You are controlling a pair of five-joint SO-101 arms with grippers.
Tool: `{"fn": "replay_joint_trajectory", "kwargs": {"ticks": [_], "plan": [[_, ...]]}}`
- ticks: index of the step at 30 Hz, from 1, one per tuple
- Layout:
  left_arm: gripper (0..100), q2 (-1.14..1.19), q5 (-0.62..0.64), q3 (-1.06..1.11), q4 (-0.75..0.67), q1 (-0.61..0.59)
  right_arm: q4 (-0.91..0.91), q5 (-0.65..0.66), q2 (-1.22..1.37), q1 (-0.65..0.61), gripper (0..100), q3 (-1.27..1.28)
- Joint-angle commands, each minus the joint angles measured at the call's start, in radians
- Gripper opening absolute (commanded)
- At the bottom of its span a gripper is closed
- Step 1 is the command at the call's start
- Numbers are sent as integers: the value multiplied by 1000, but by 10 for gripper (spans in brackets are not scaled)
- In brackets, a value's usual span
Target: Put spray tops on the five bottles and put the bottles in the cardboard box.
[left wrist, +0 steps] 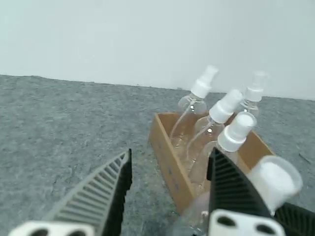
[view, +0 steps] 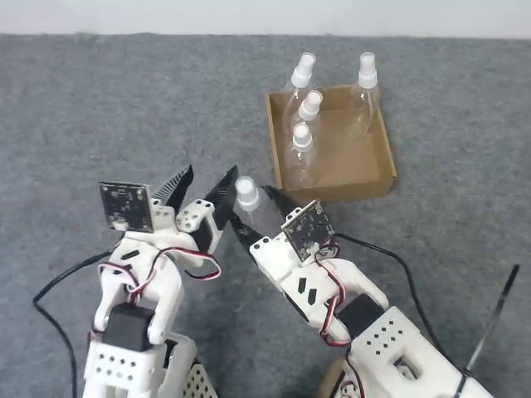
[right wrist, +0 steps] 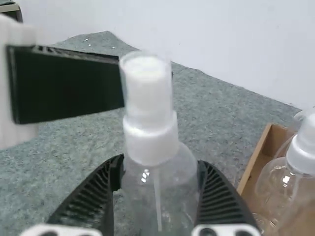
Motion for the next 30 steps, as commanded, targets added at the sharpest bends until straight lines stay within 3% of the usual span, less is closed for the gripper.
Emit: {"fn": "replay_joint_trajectory", "kwargs": {"ticks": [1,8,19,30], "plan": [[236,-2,-29,4,-17,32,-31,-6,-41,2,57,-28],[236,-2,-28,-2,-17,12,-30,0,-41,5,54,-29],[236,-2,-21,-28,-17,-123,-22,2,-42,13,53,-31],[236,-2,41,-47,-20,-212,-21,-5,-42,180,53,-86]]}}
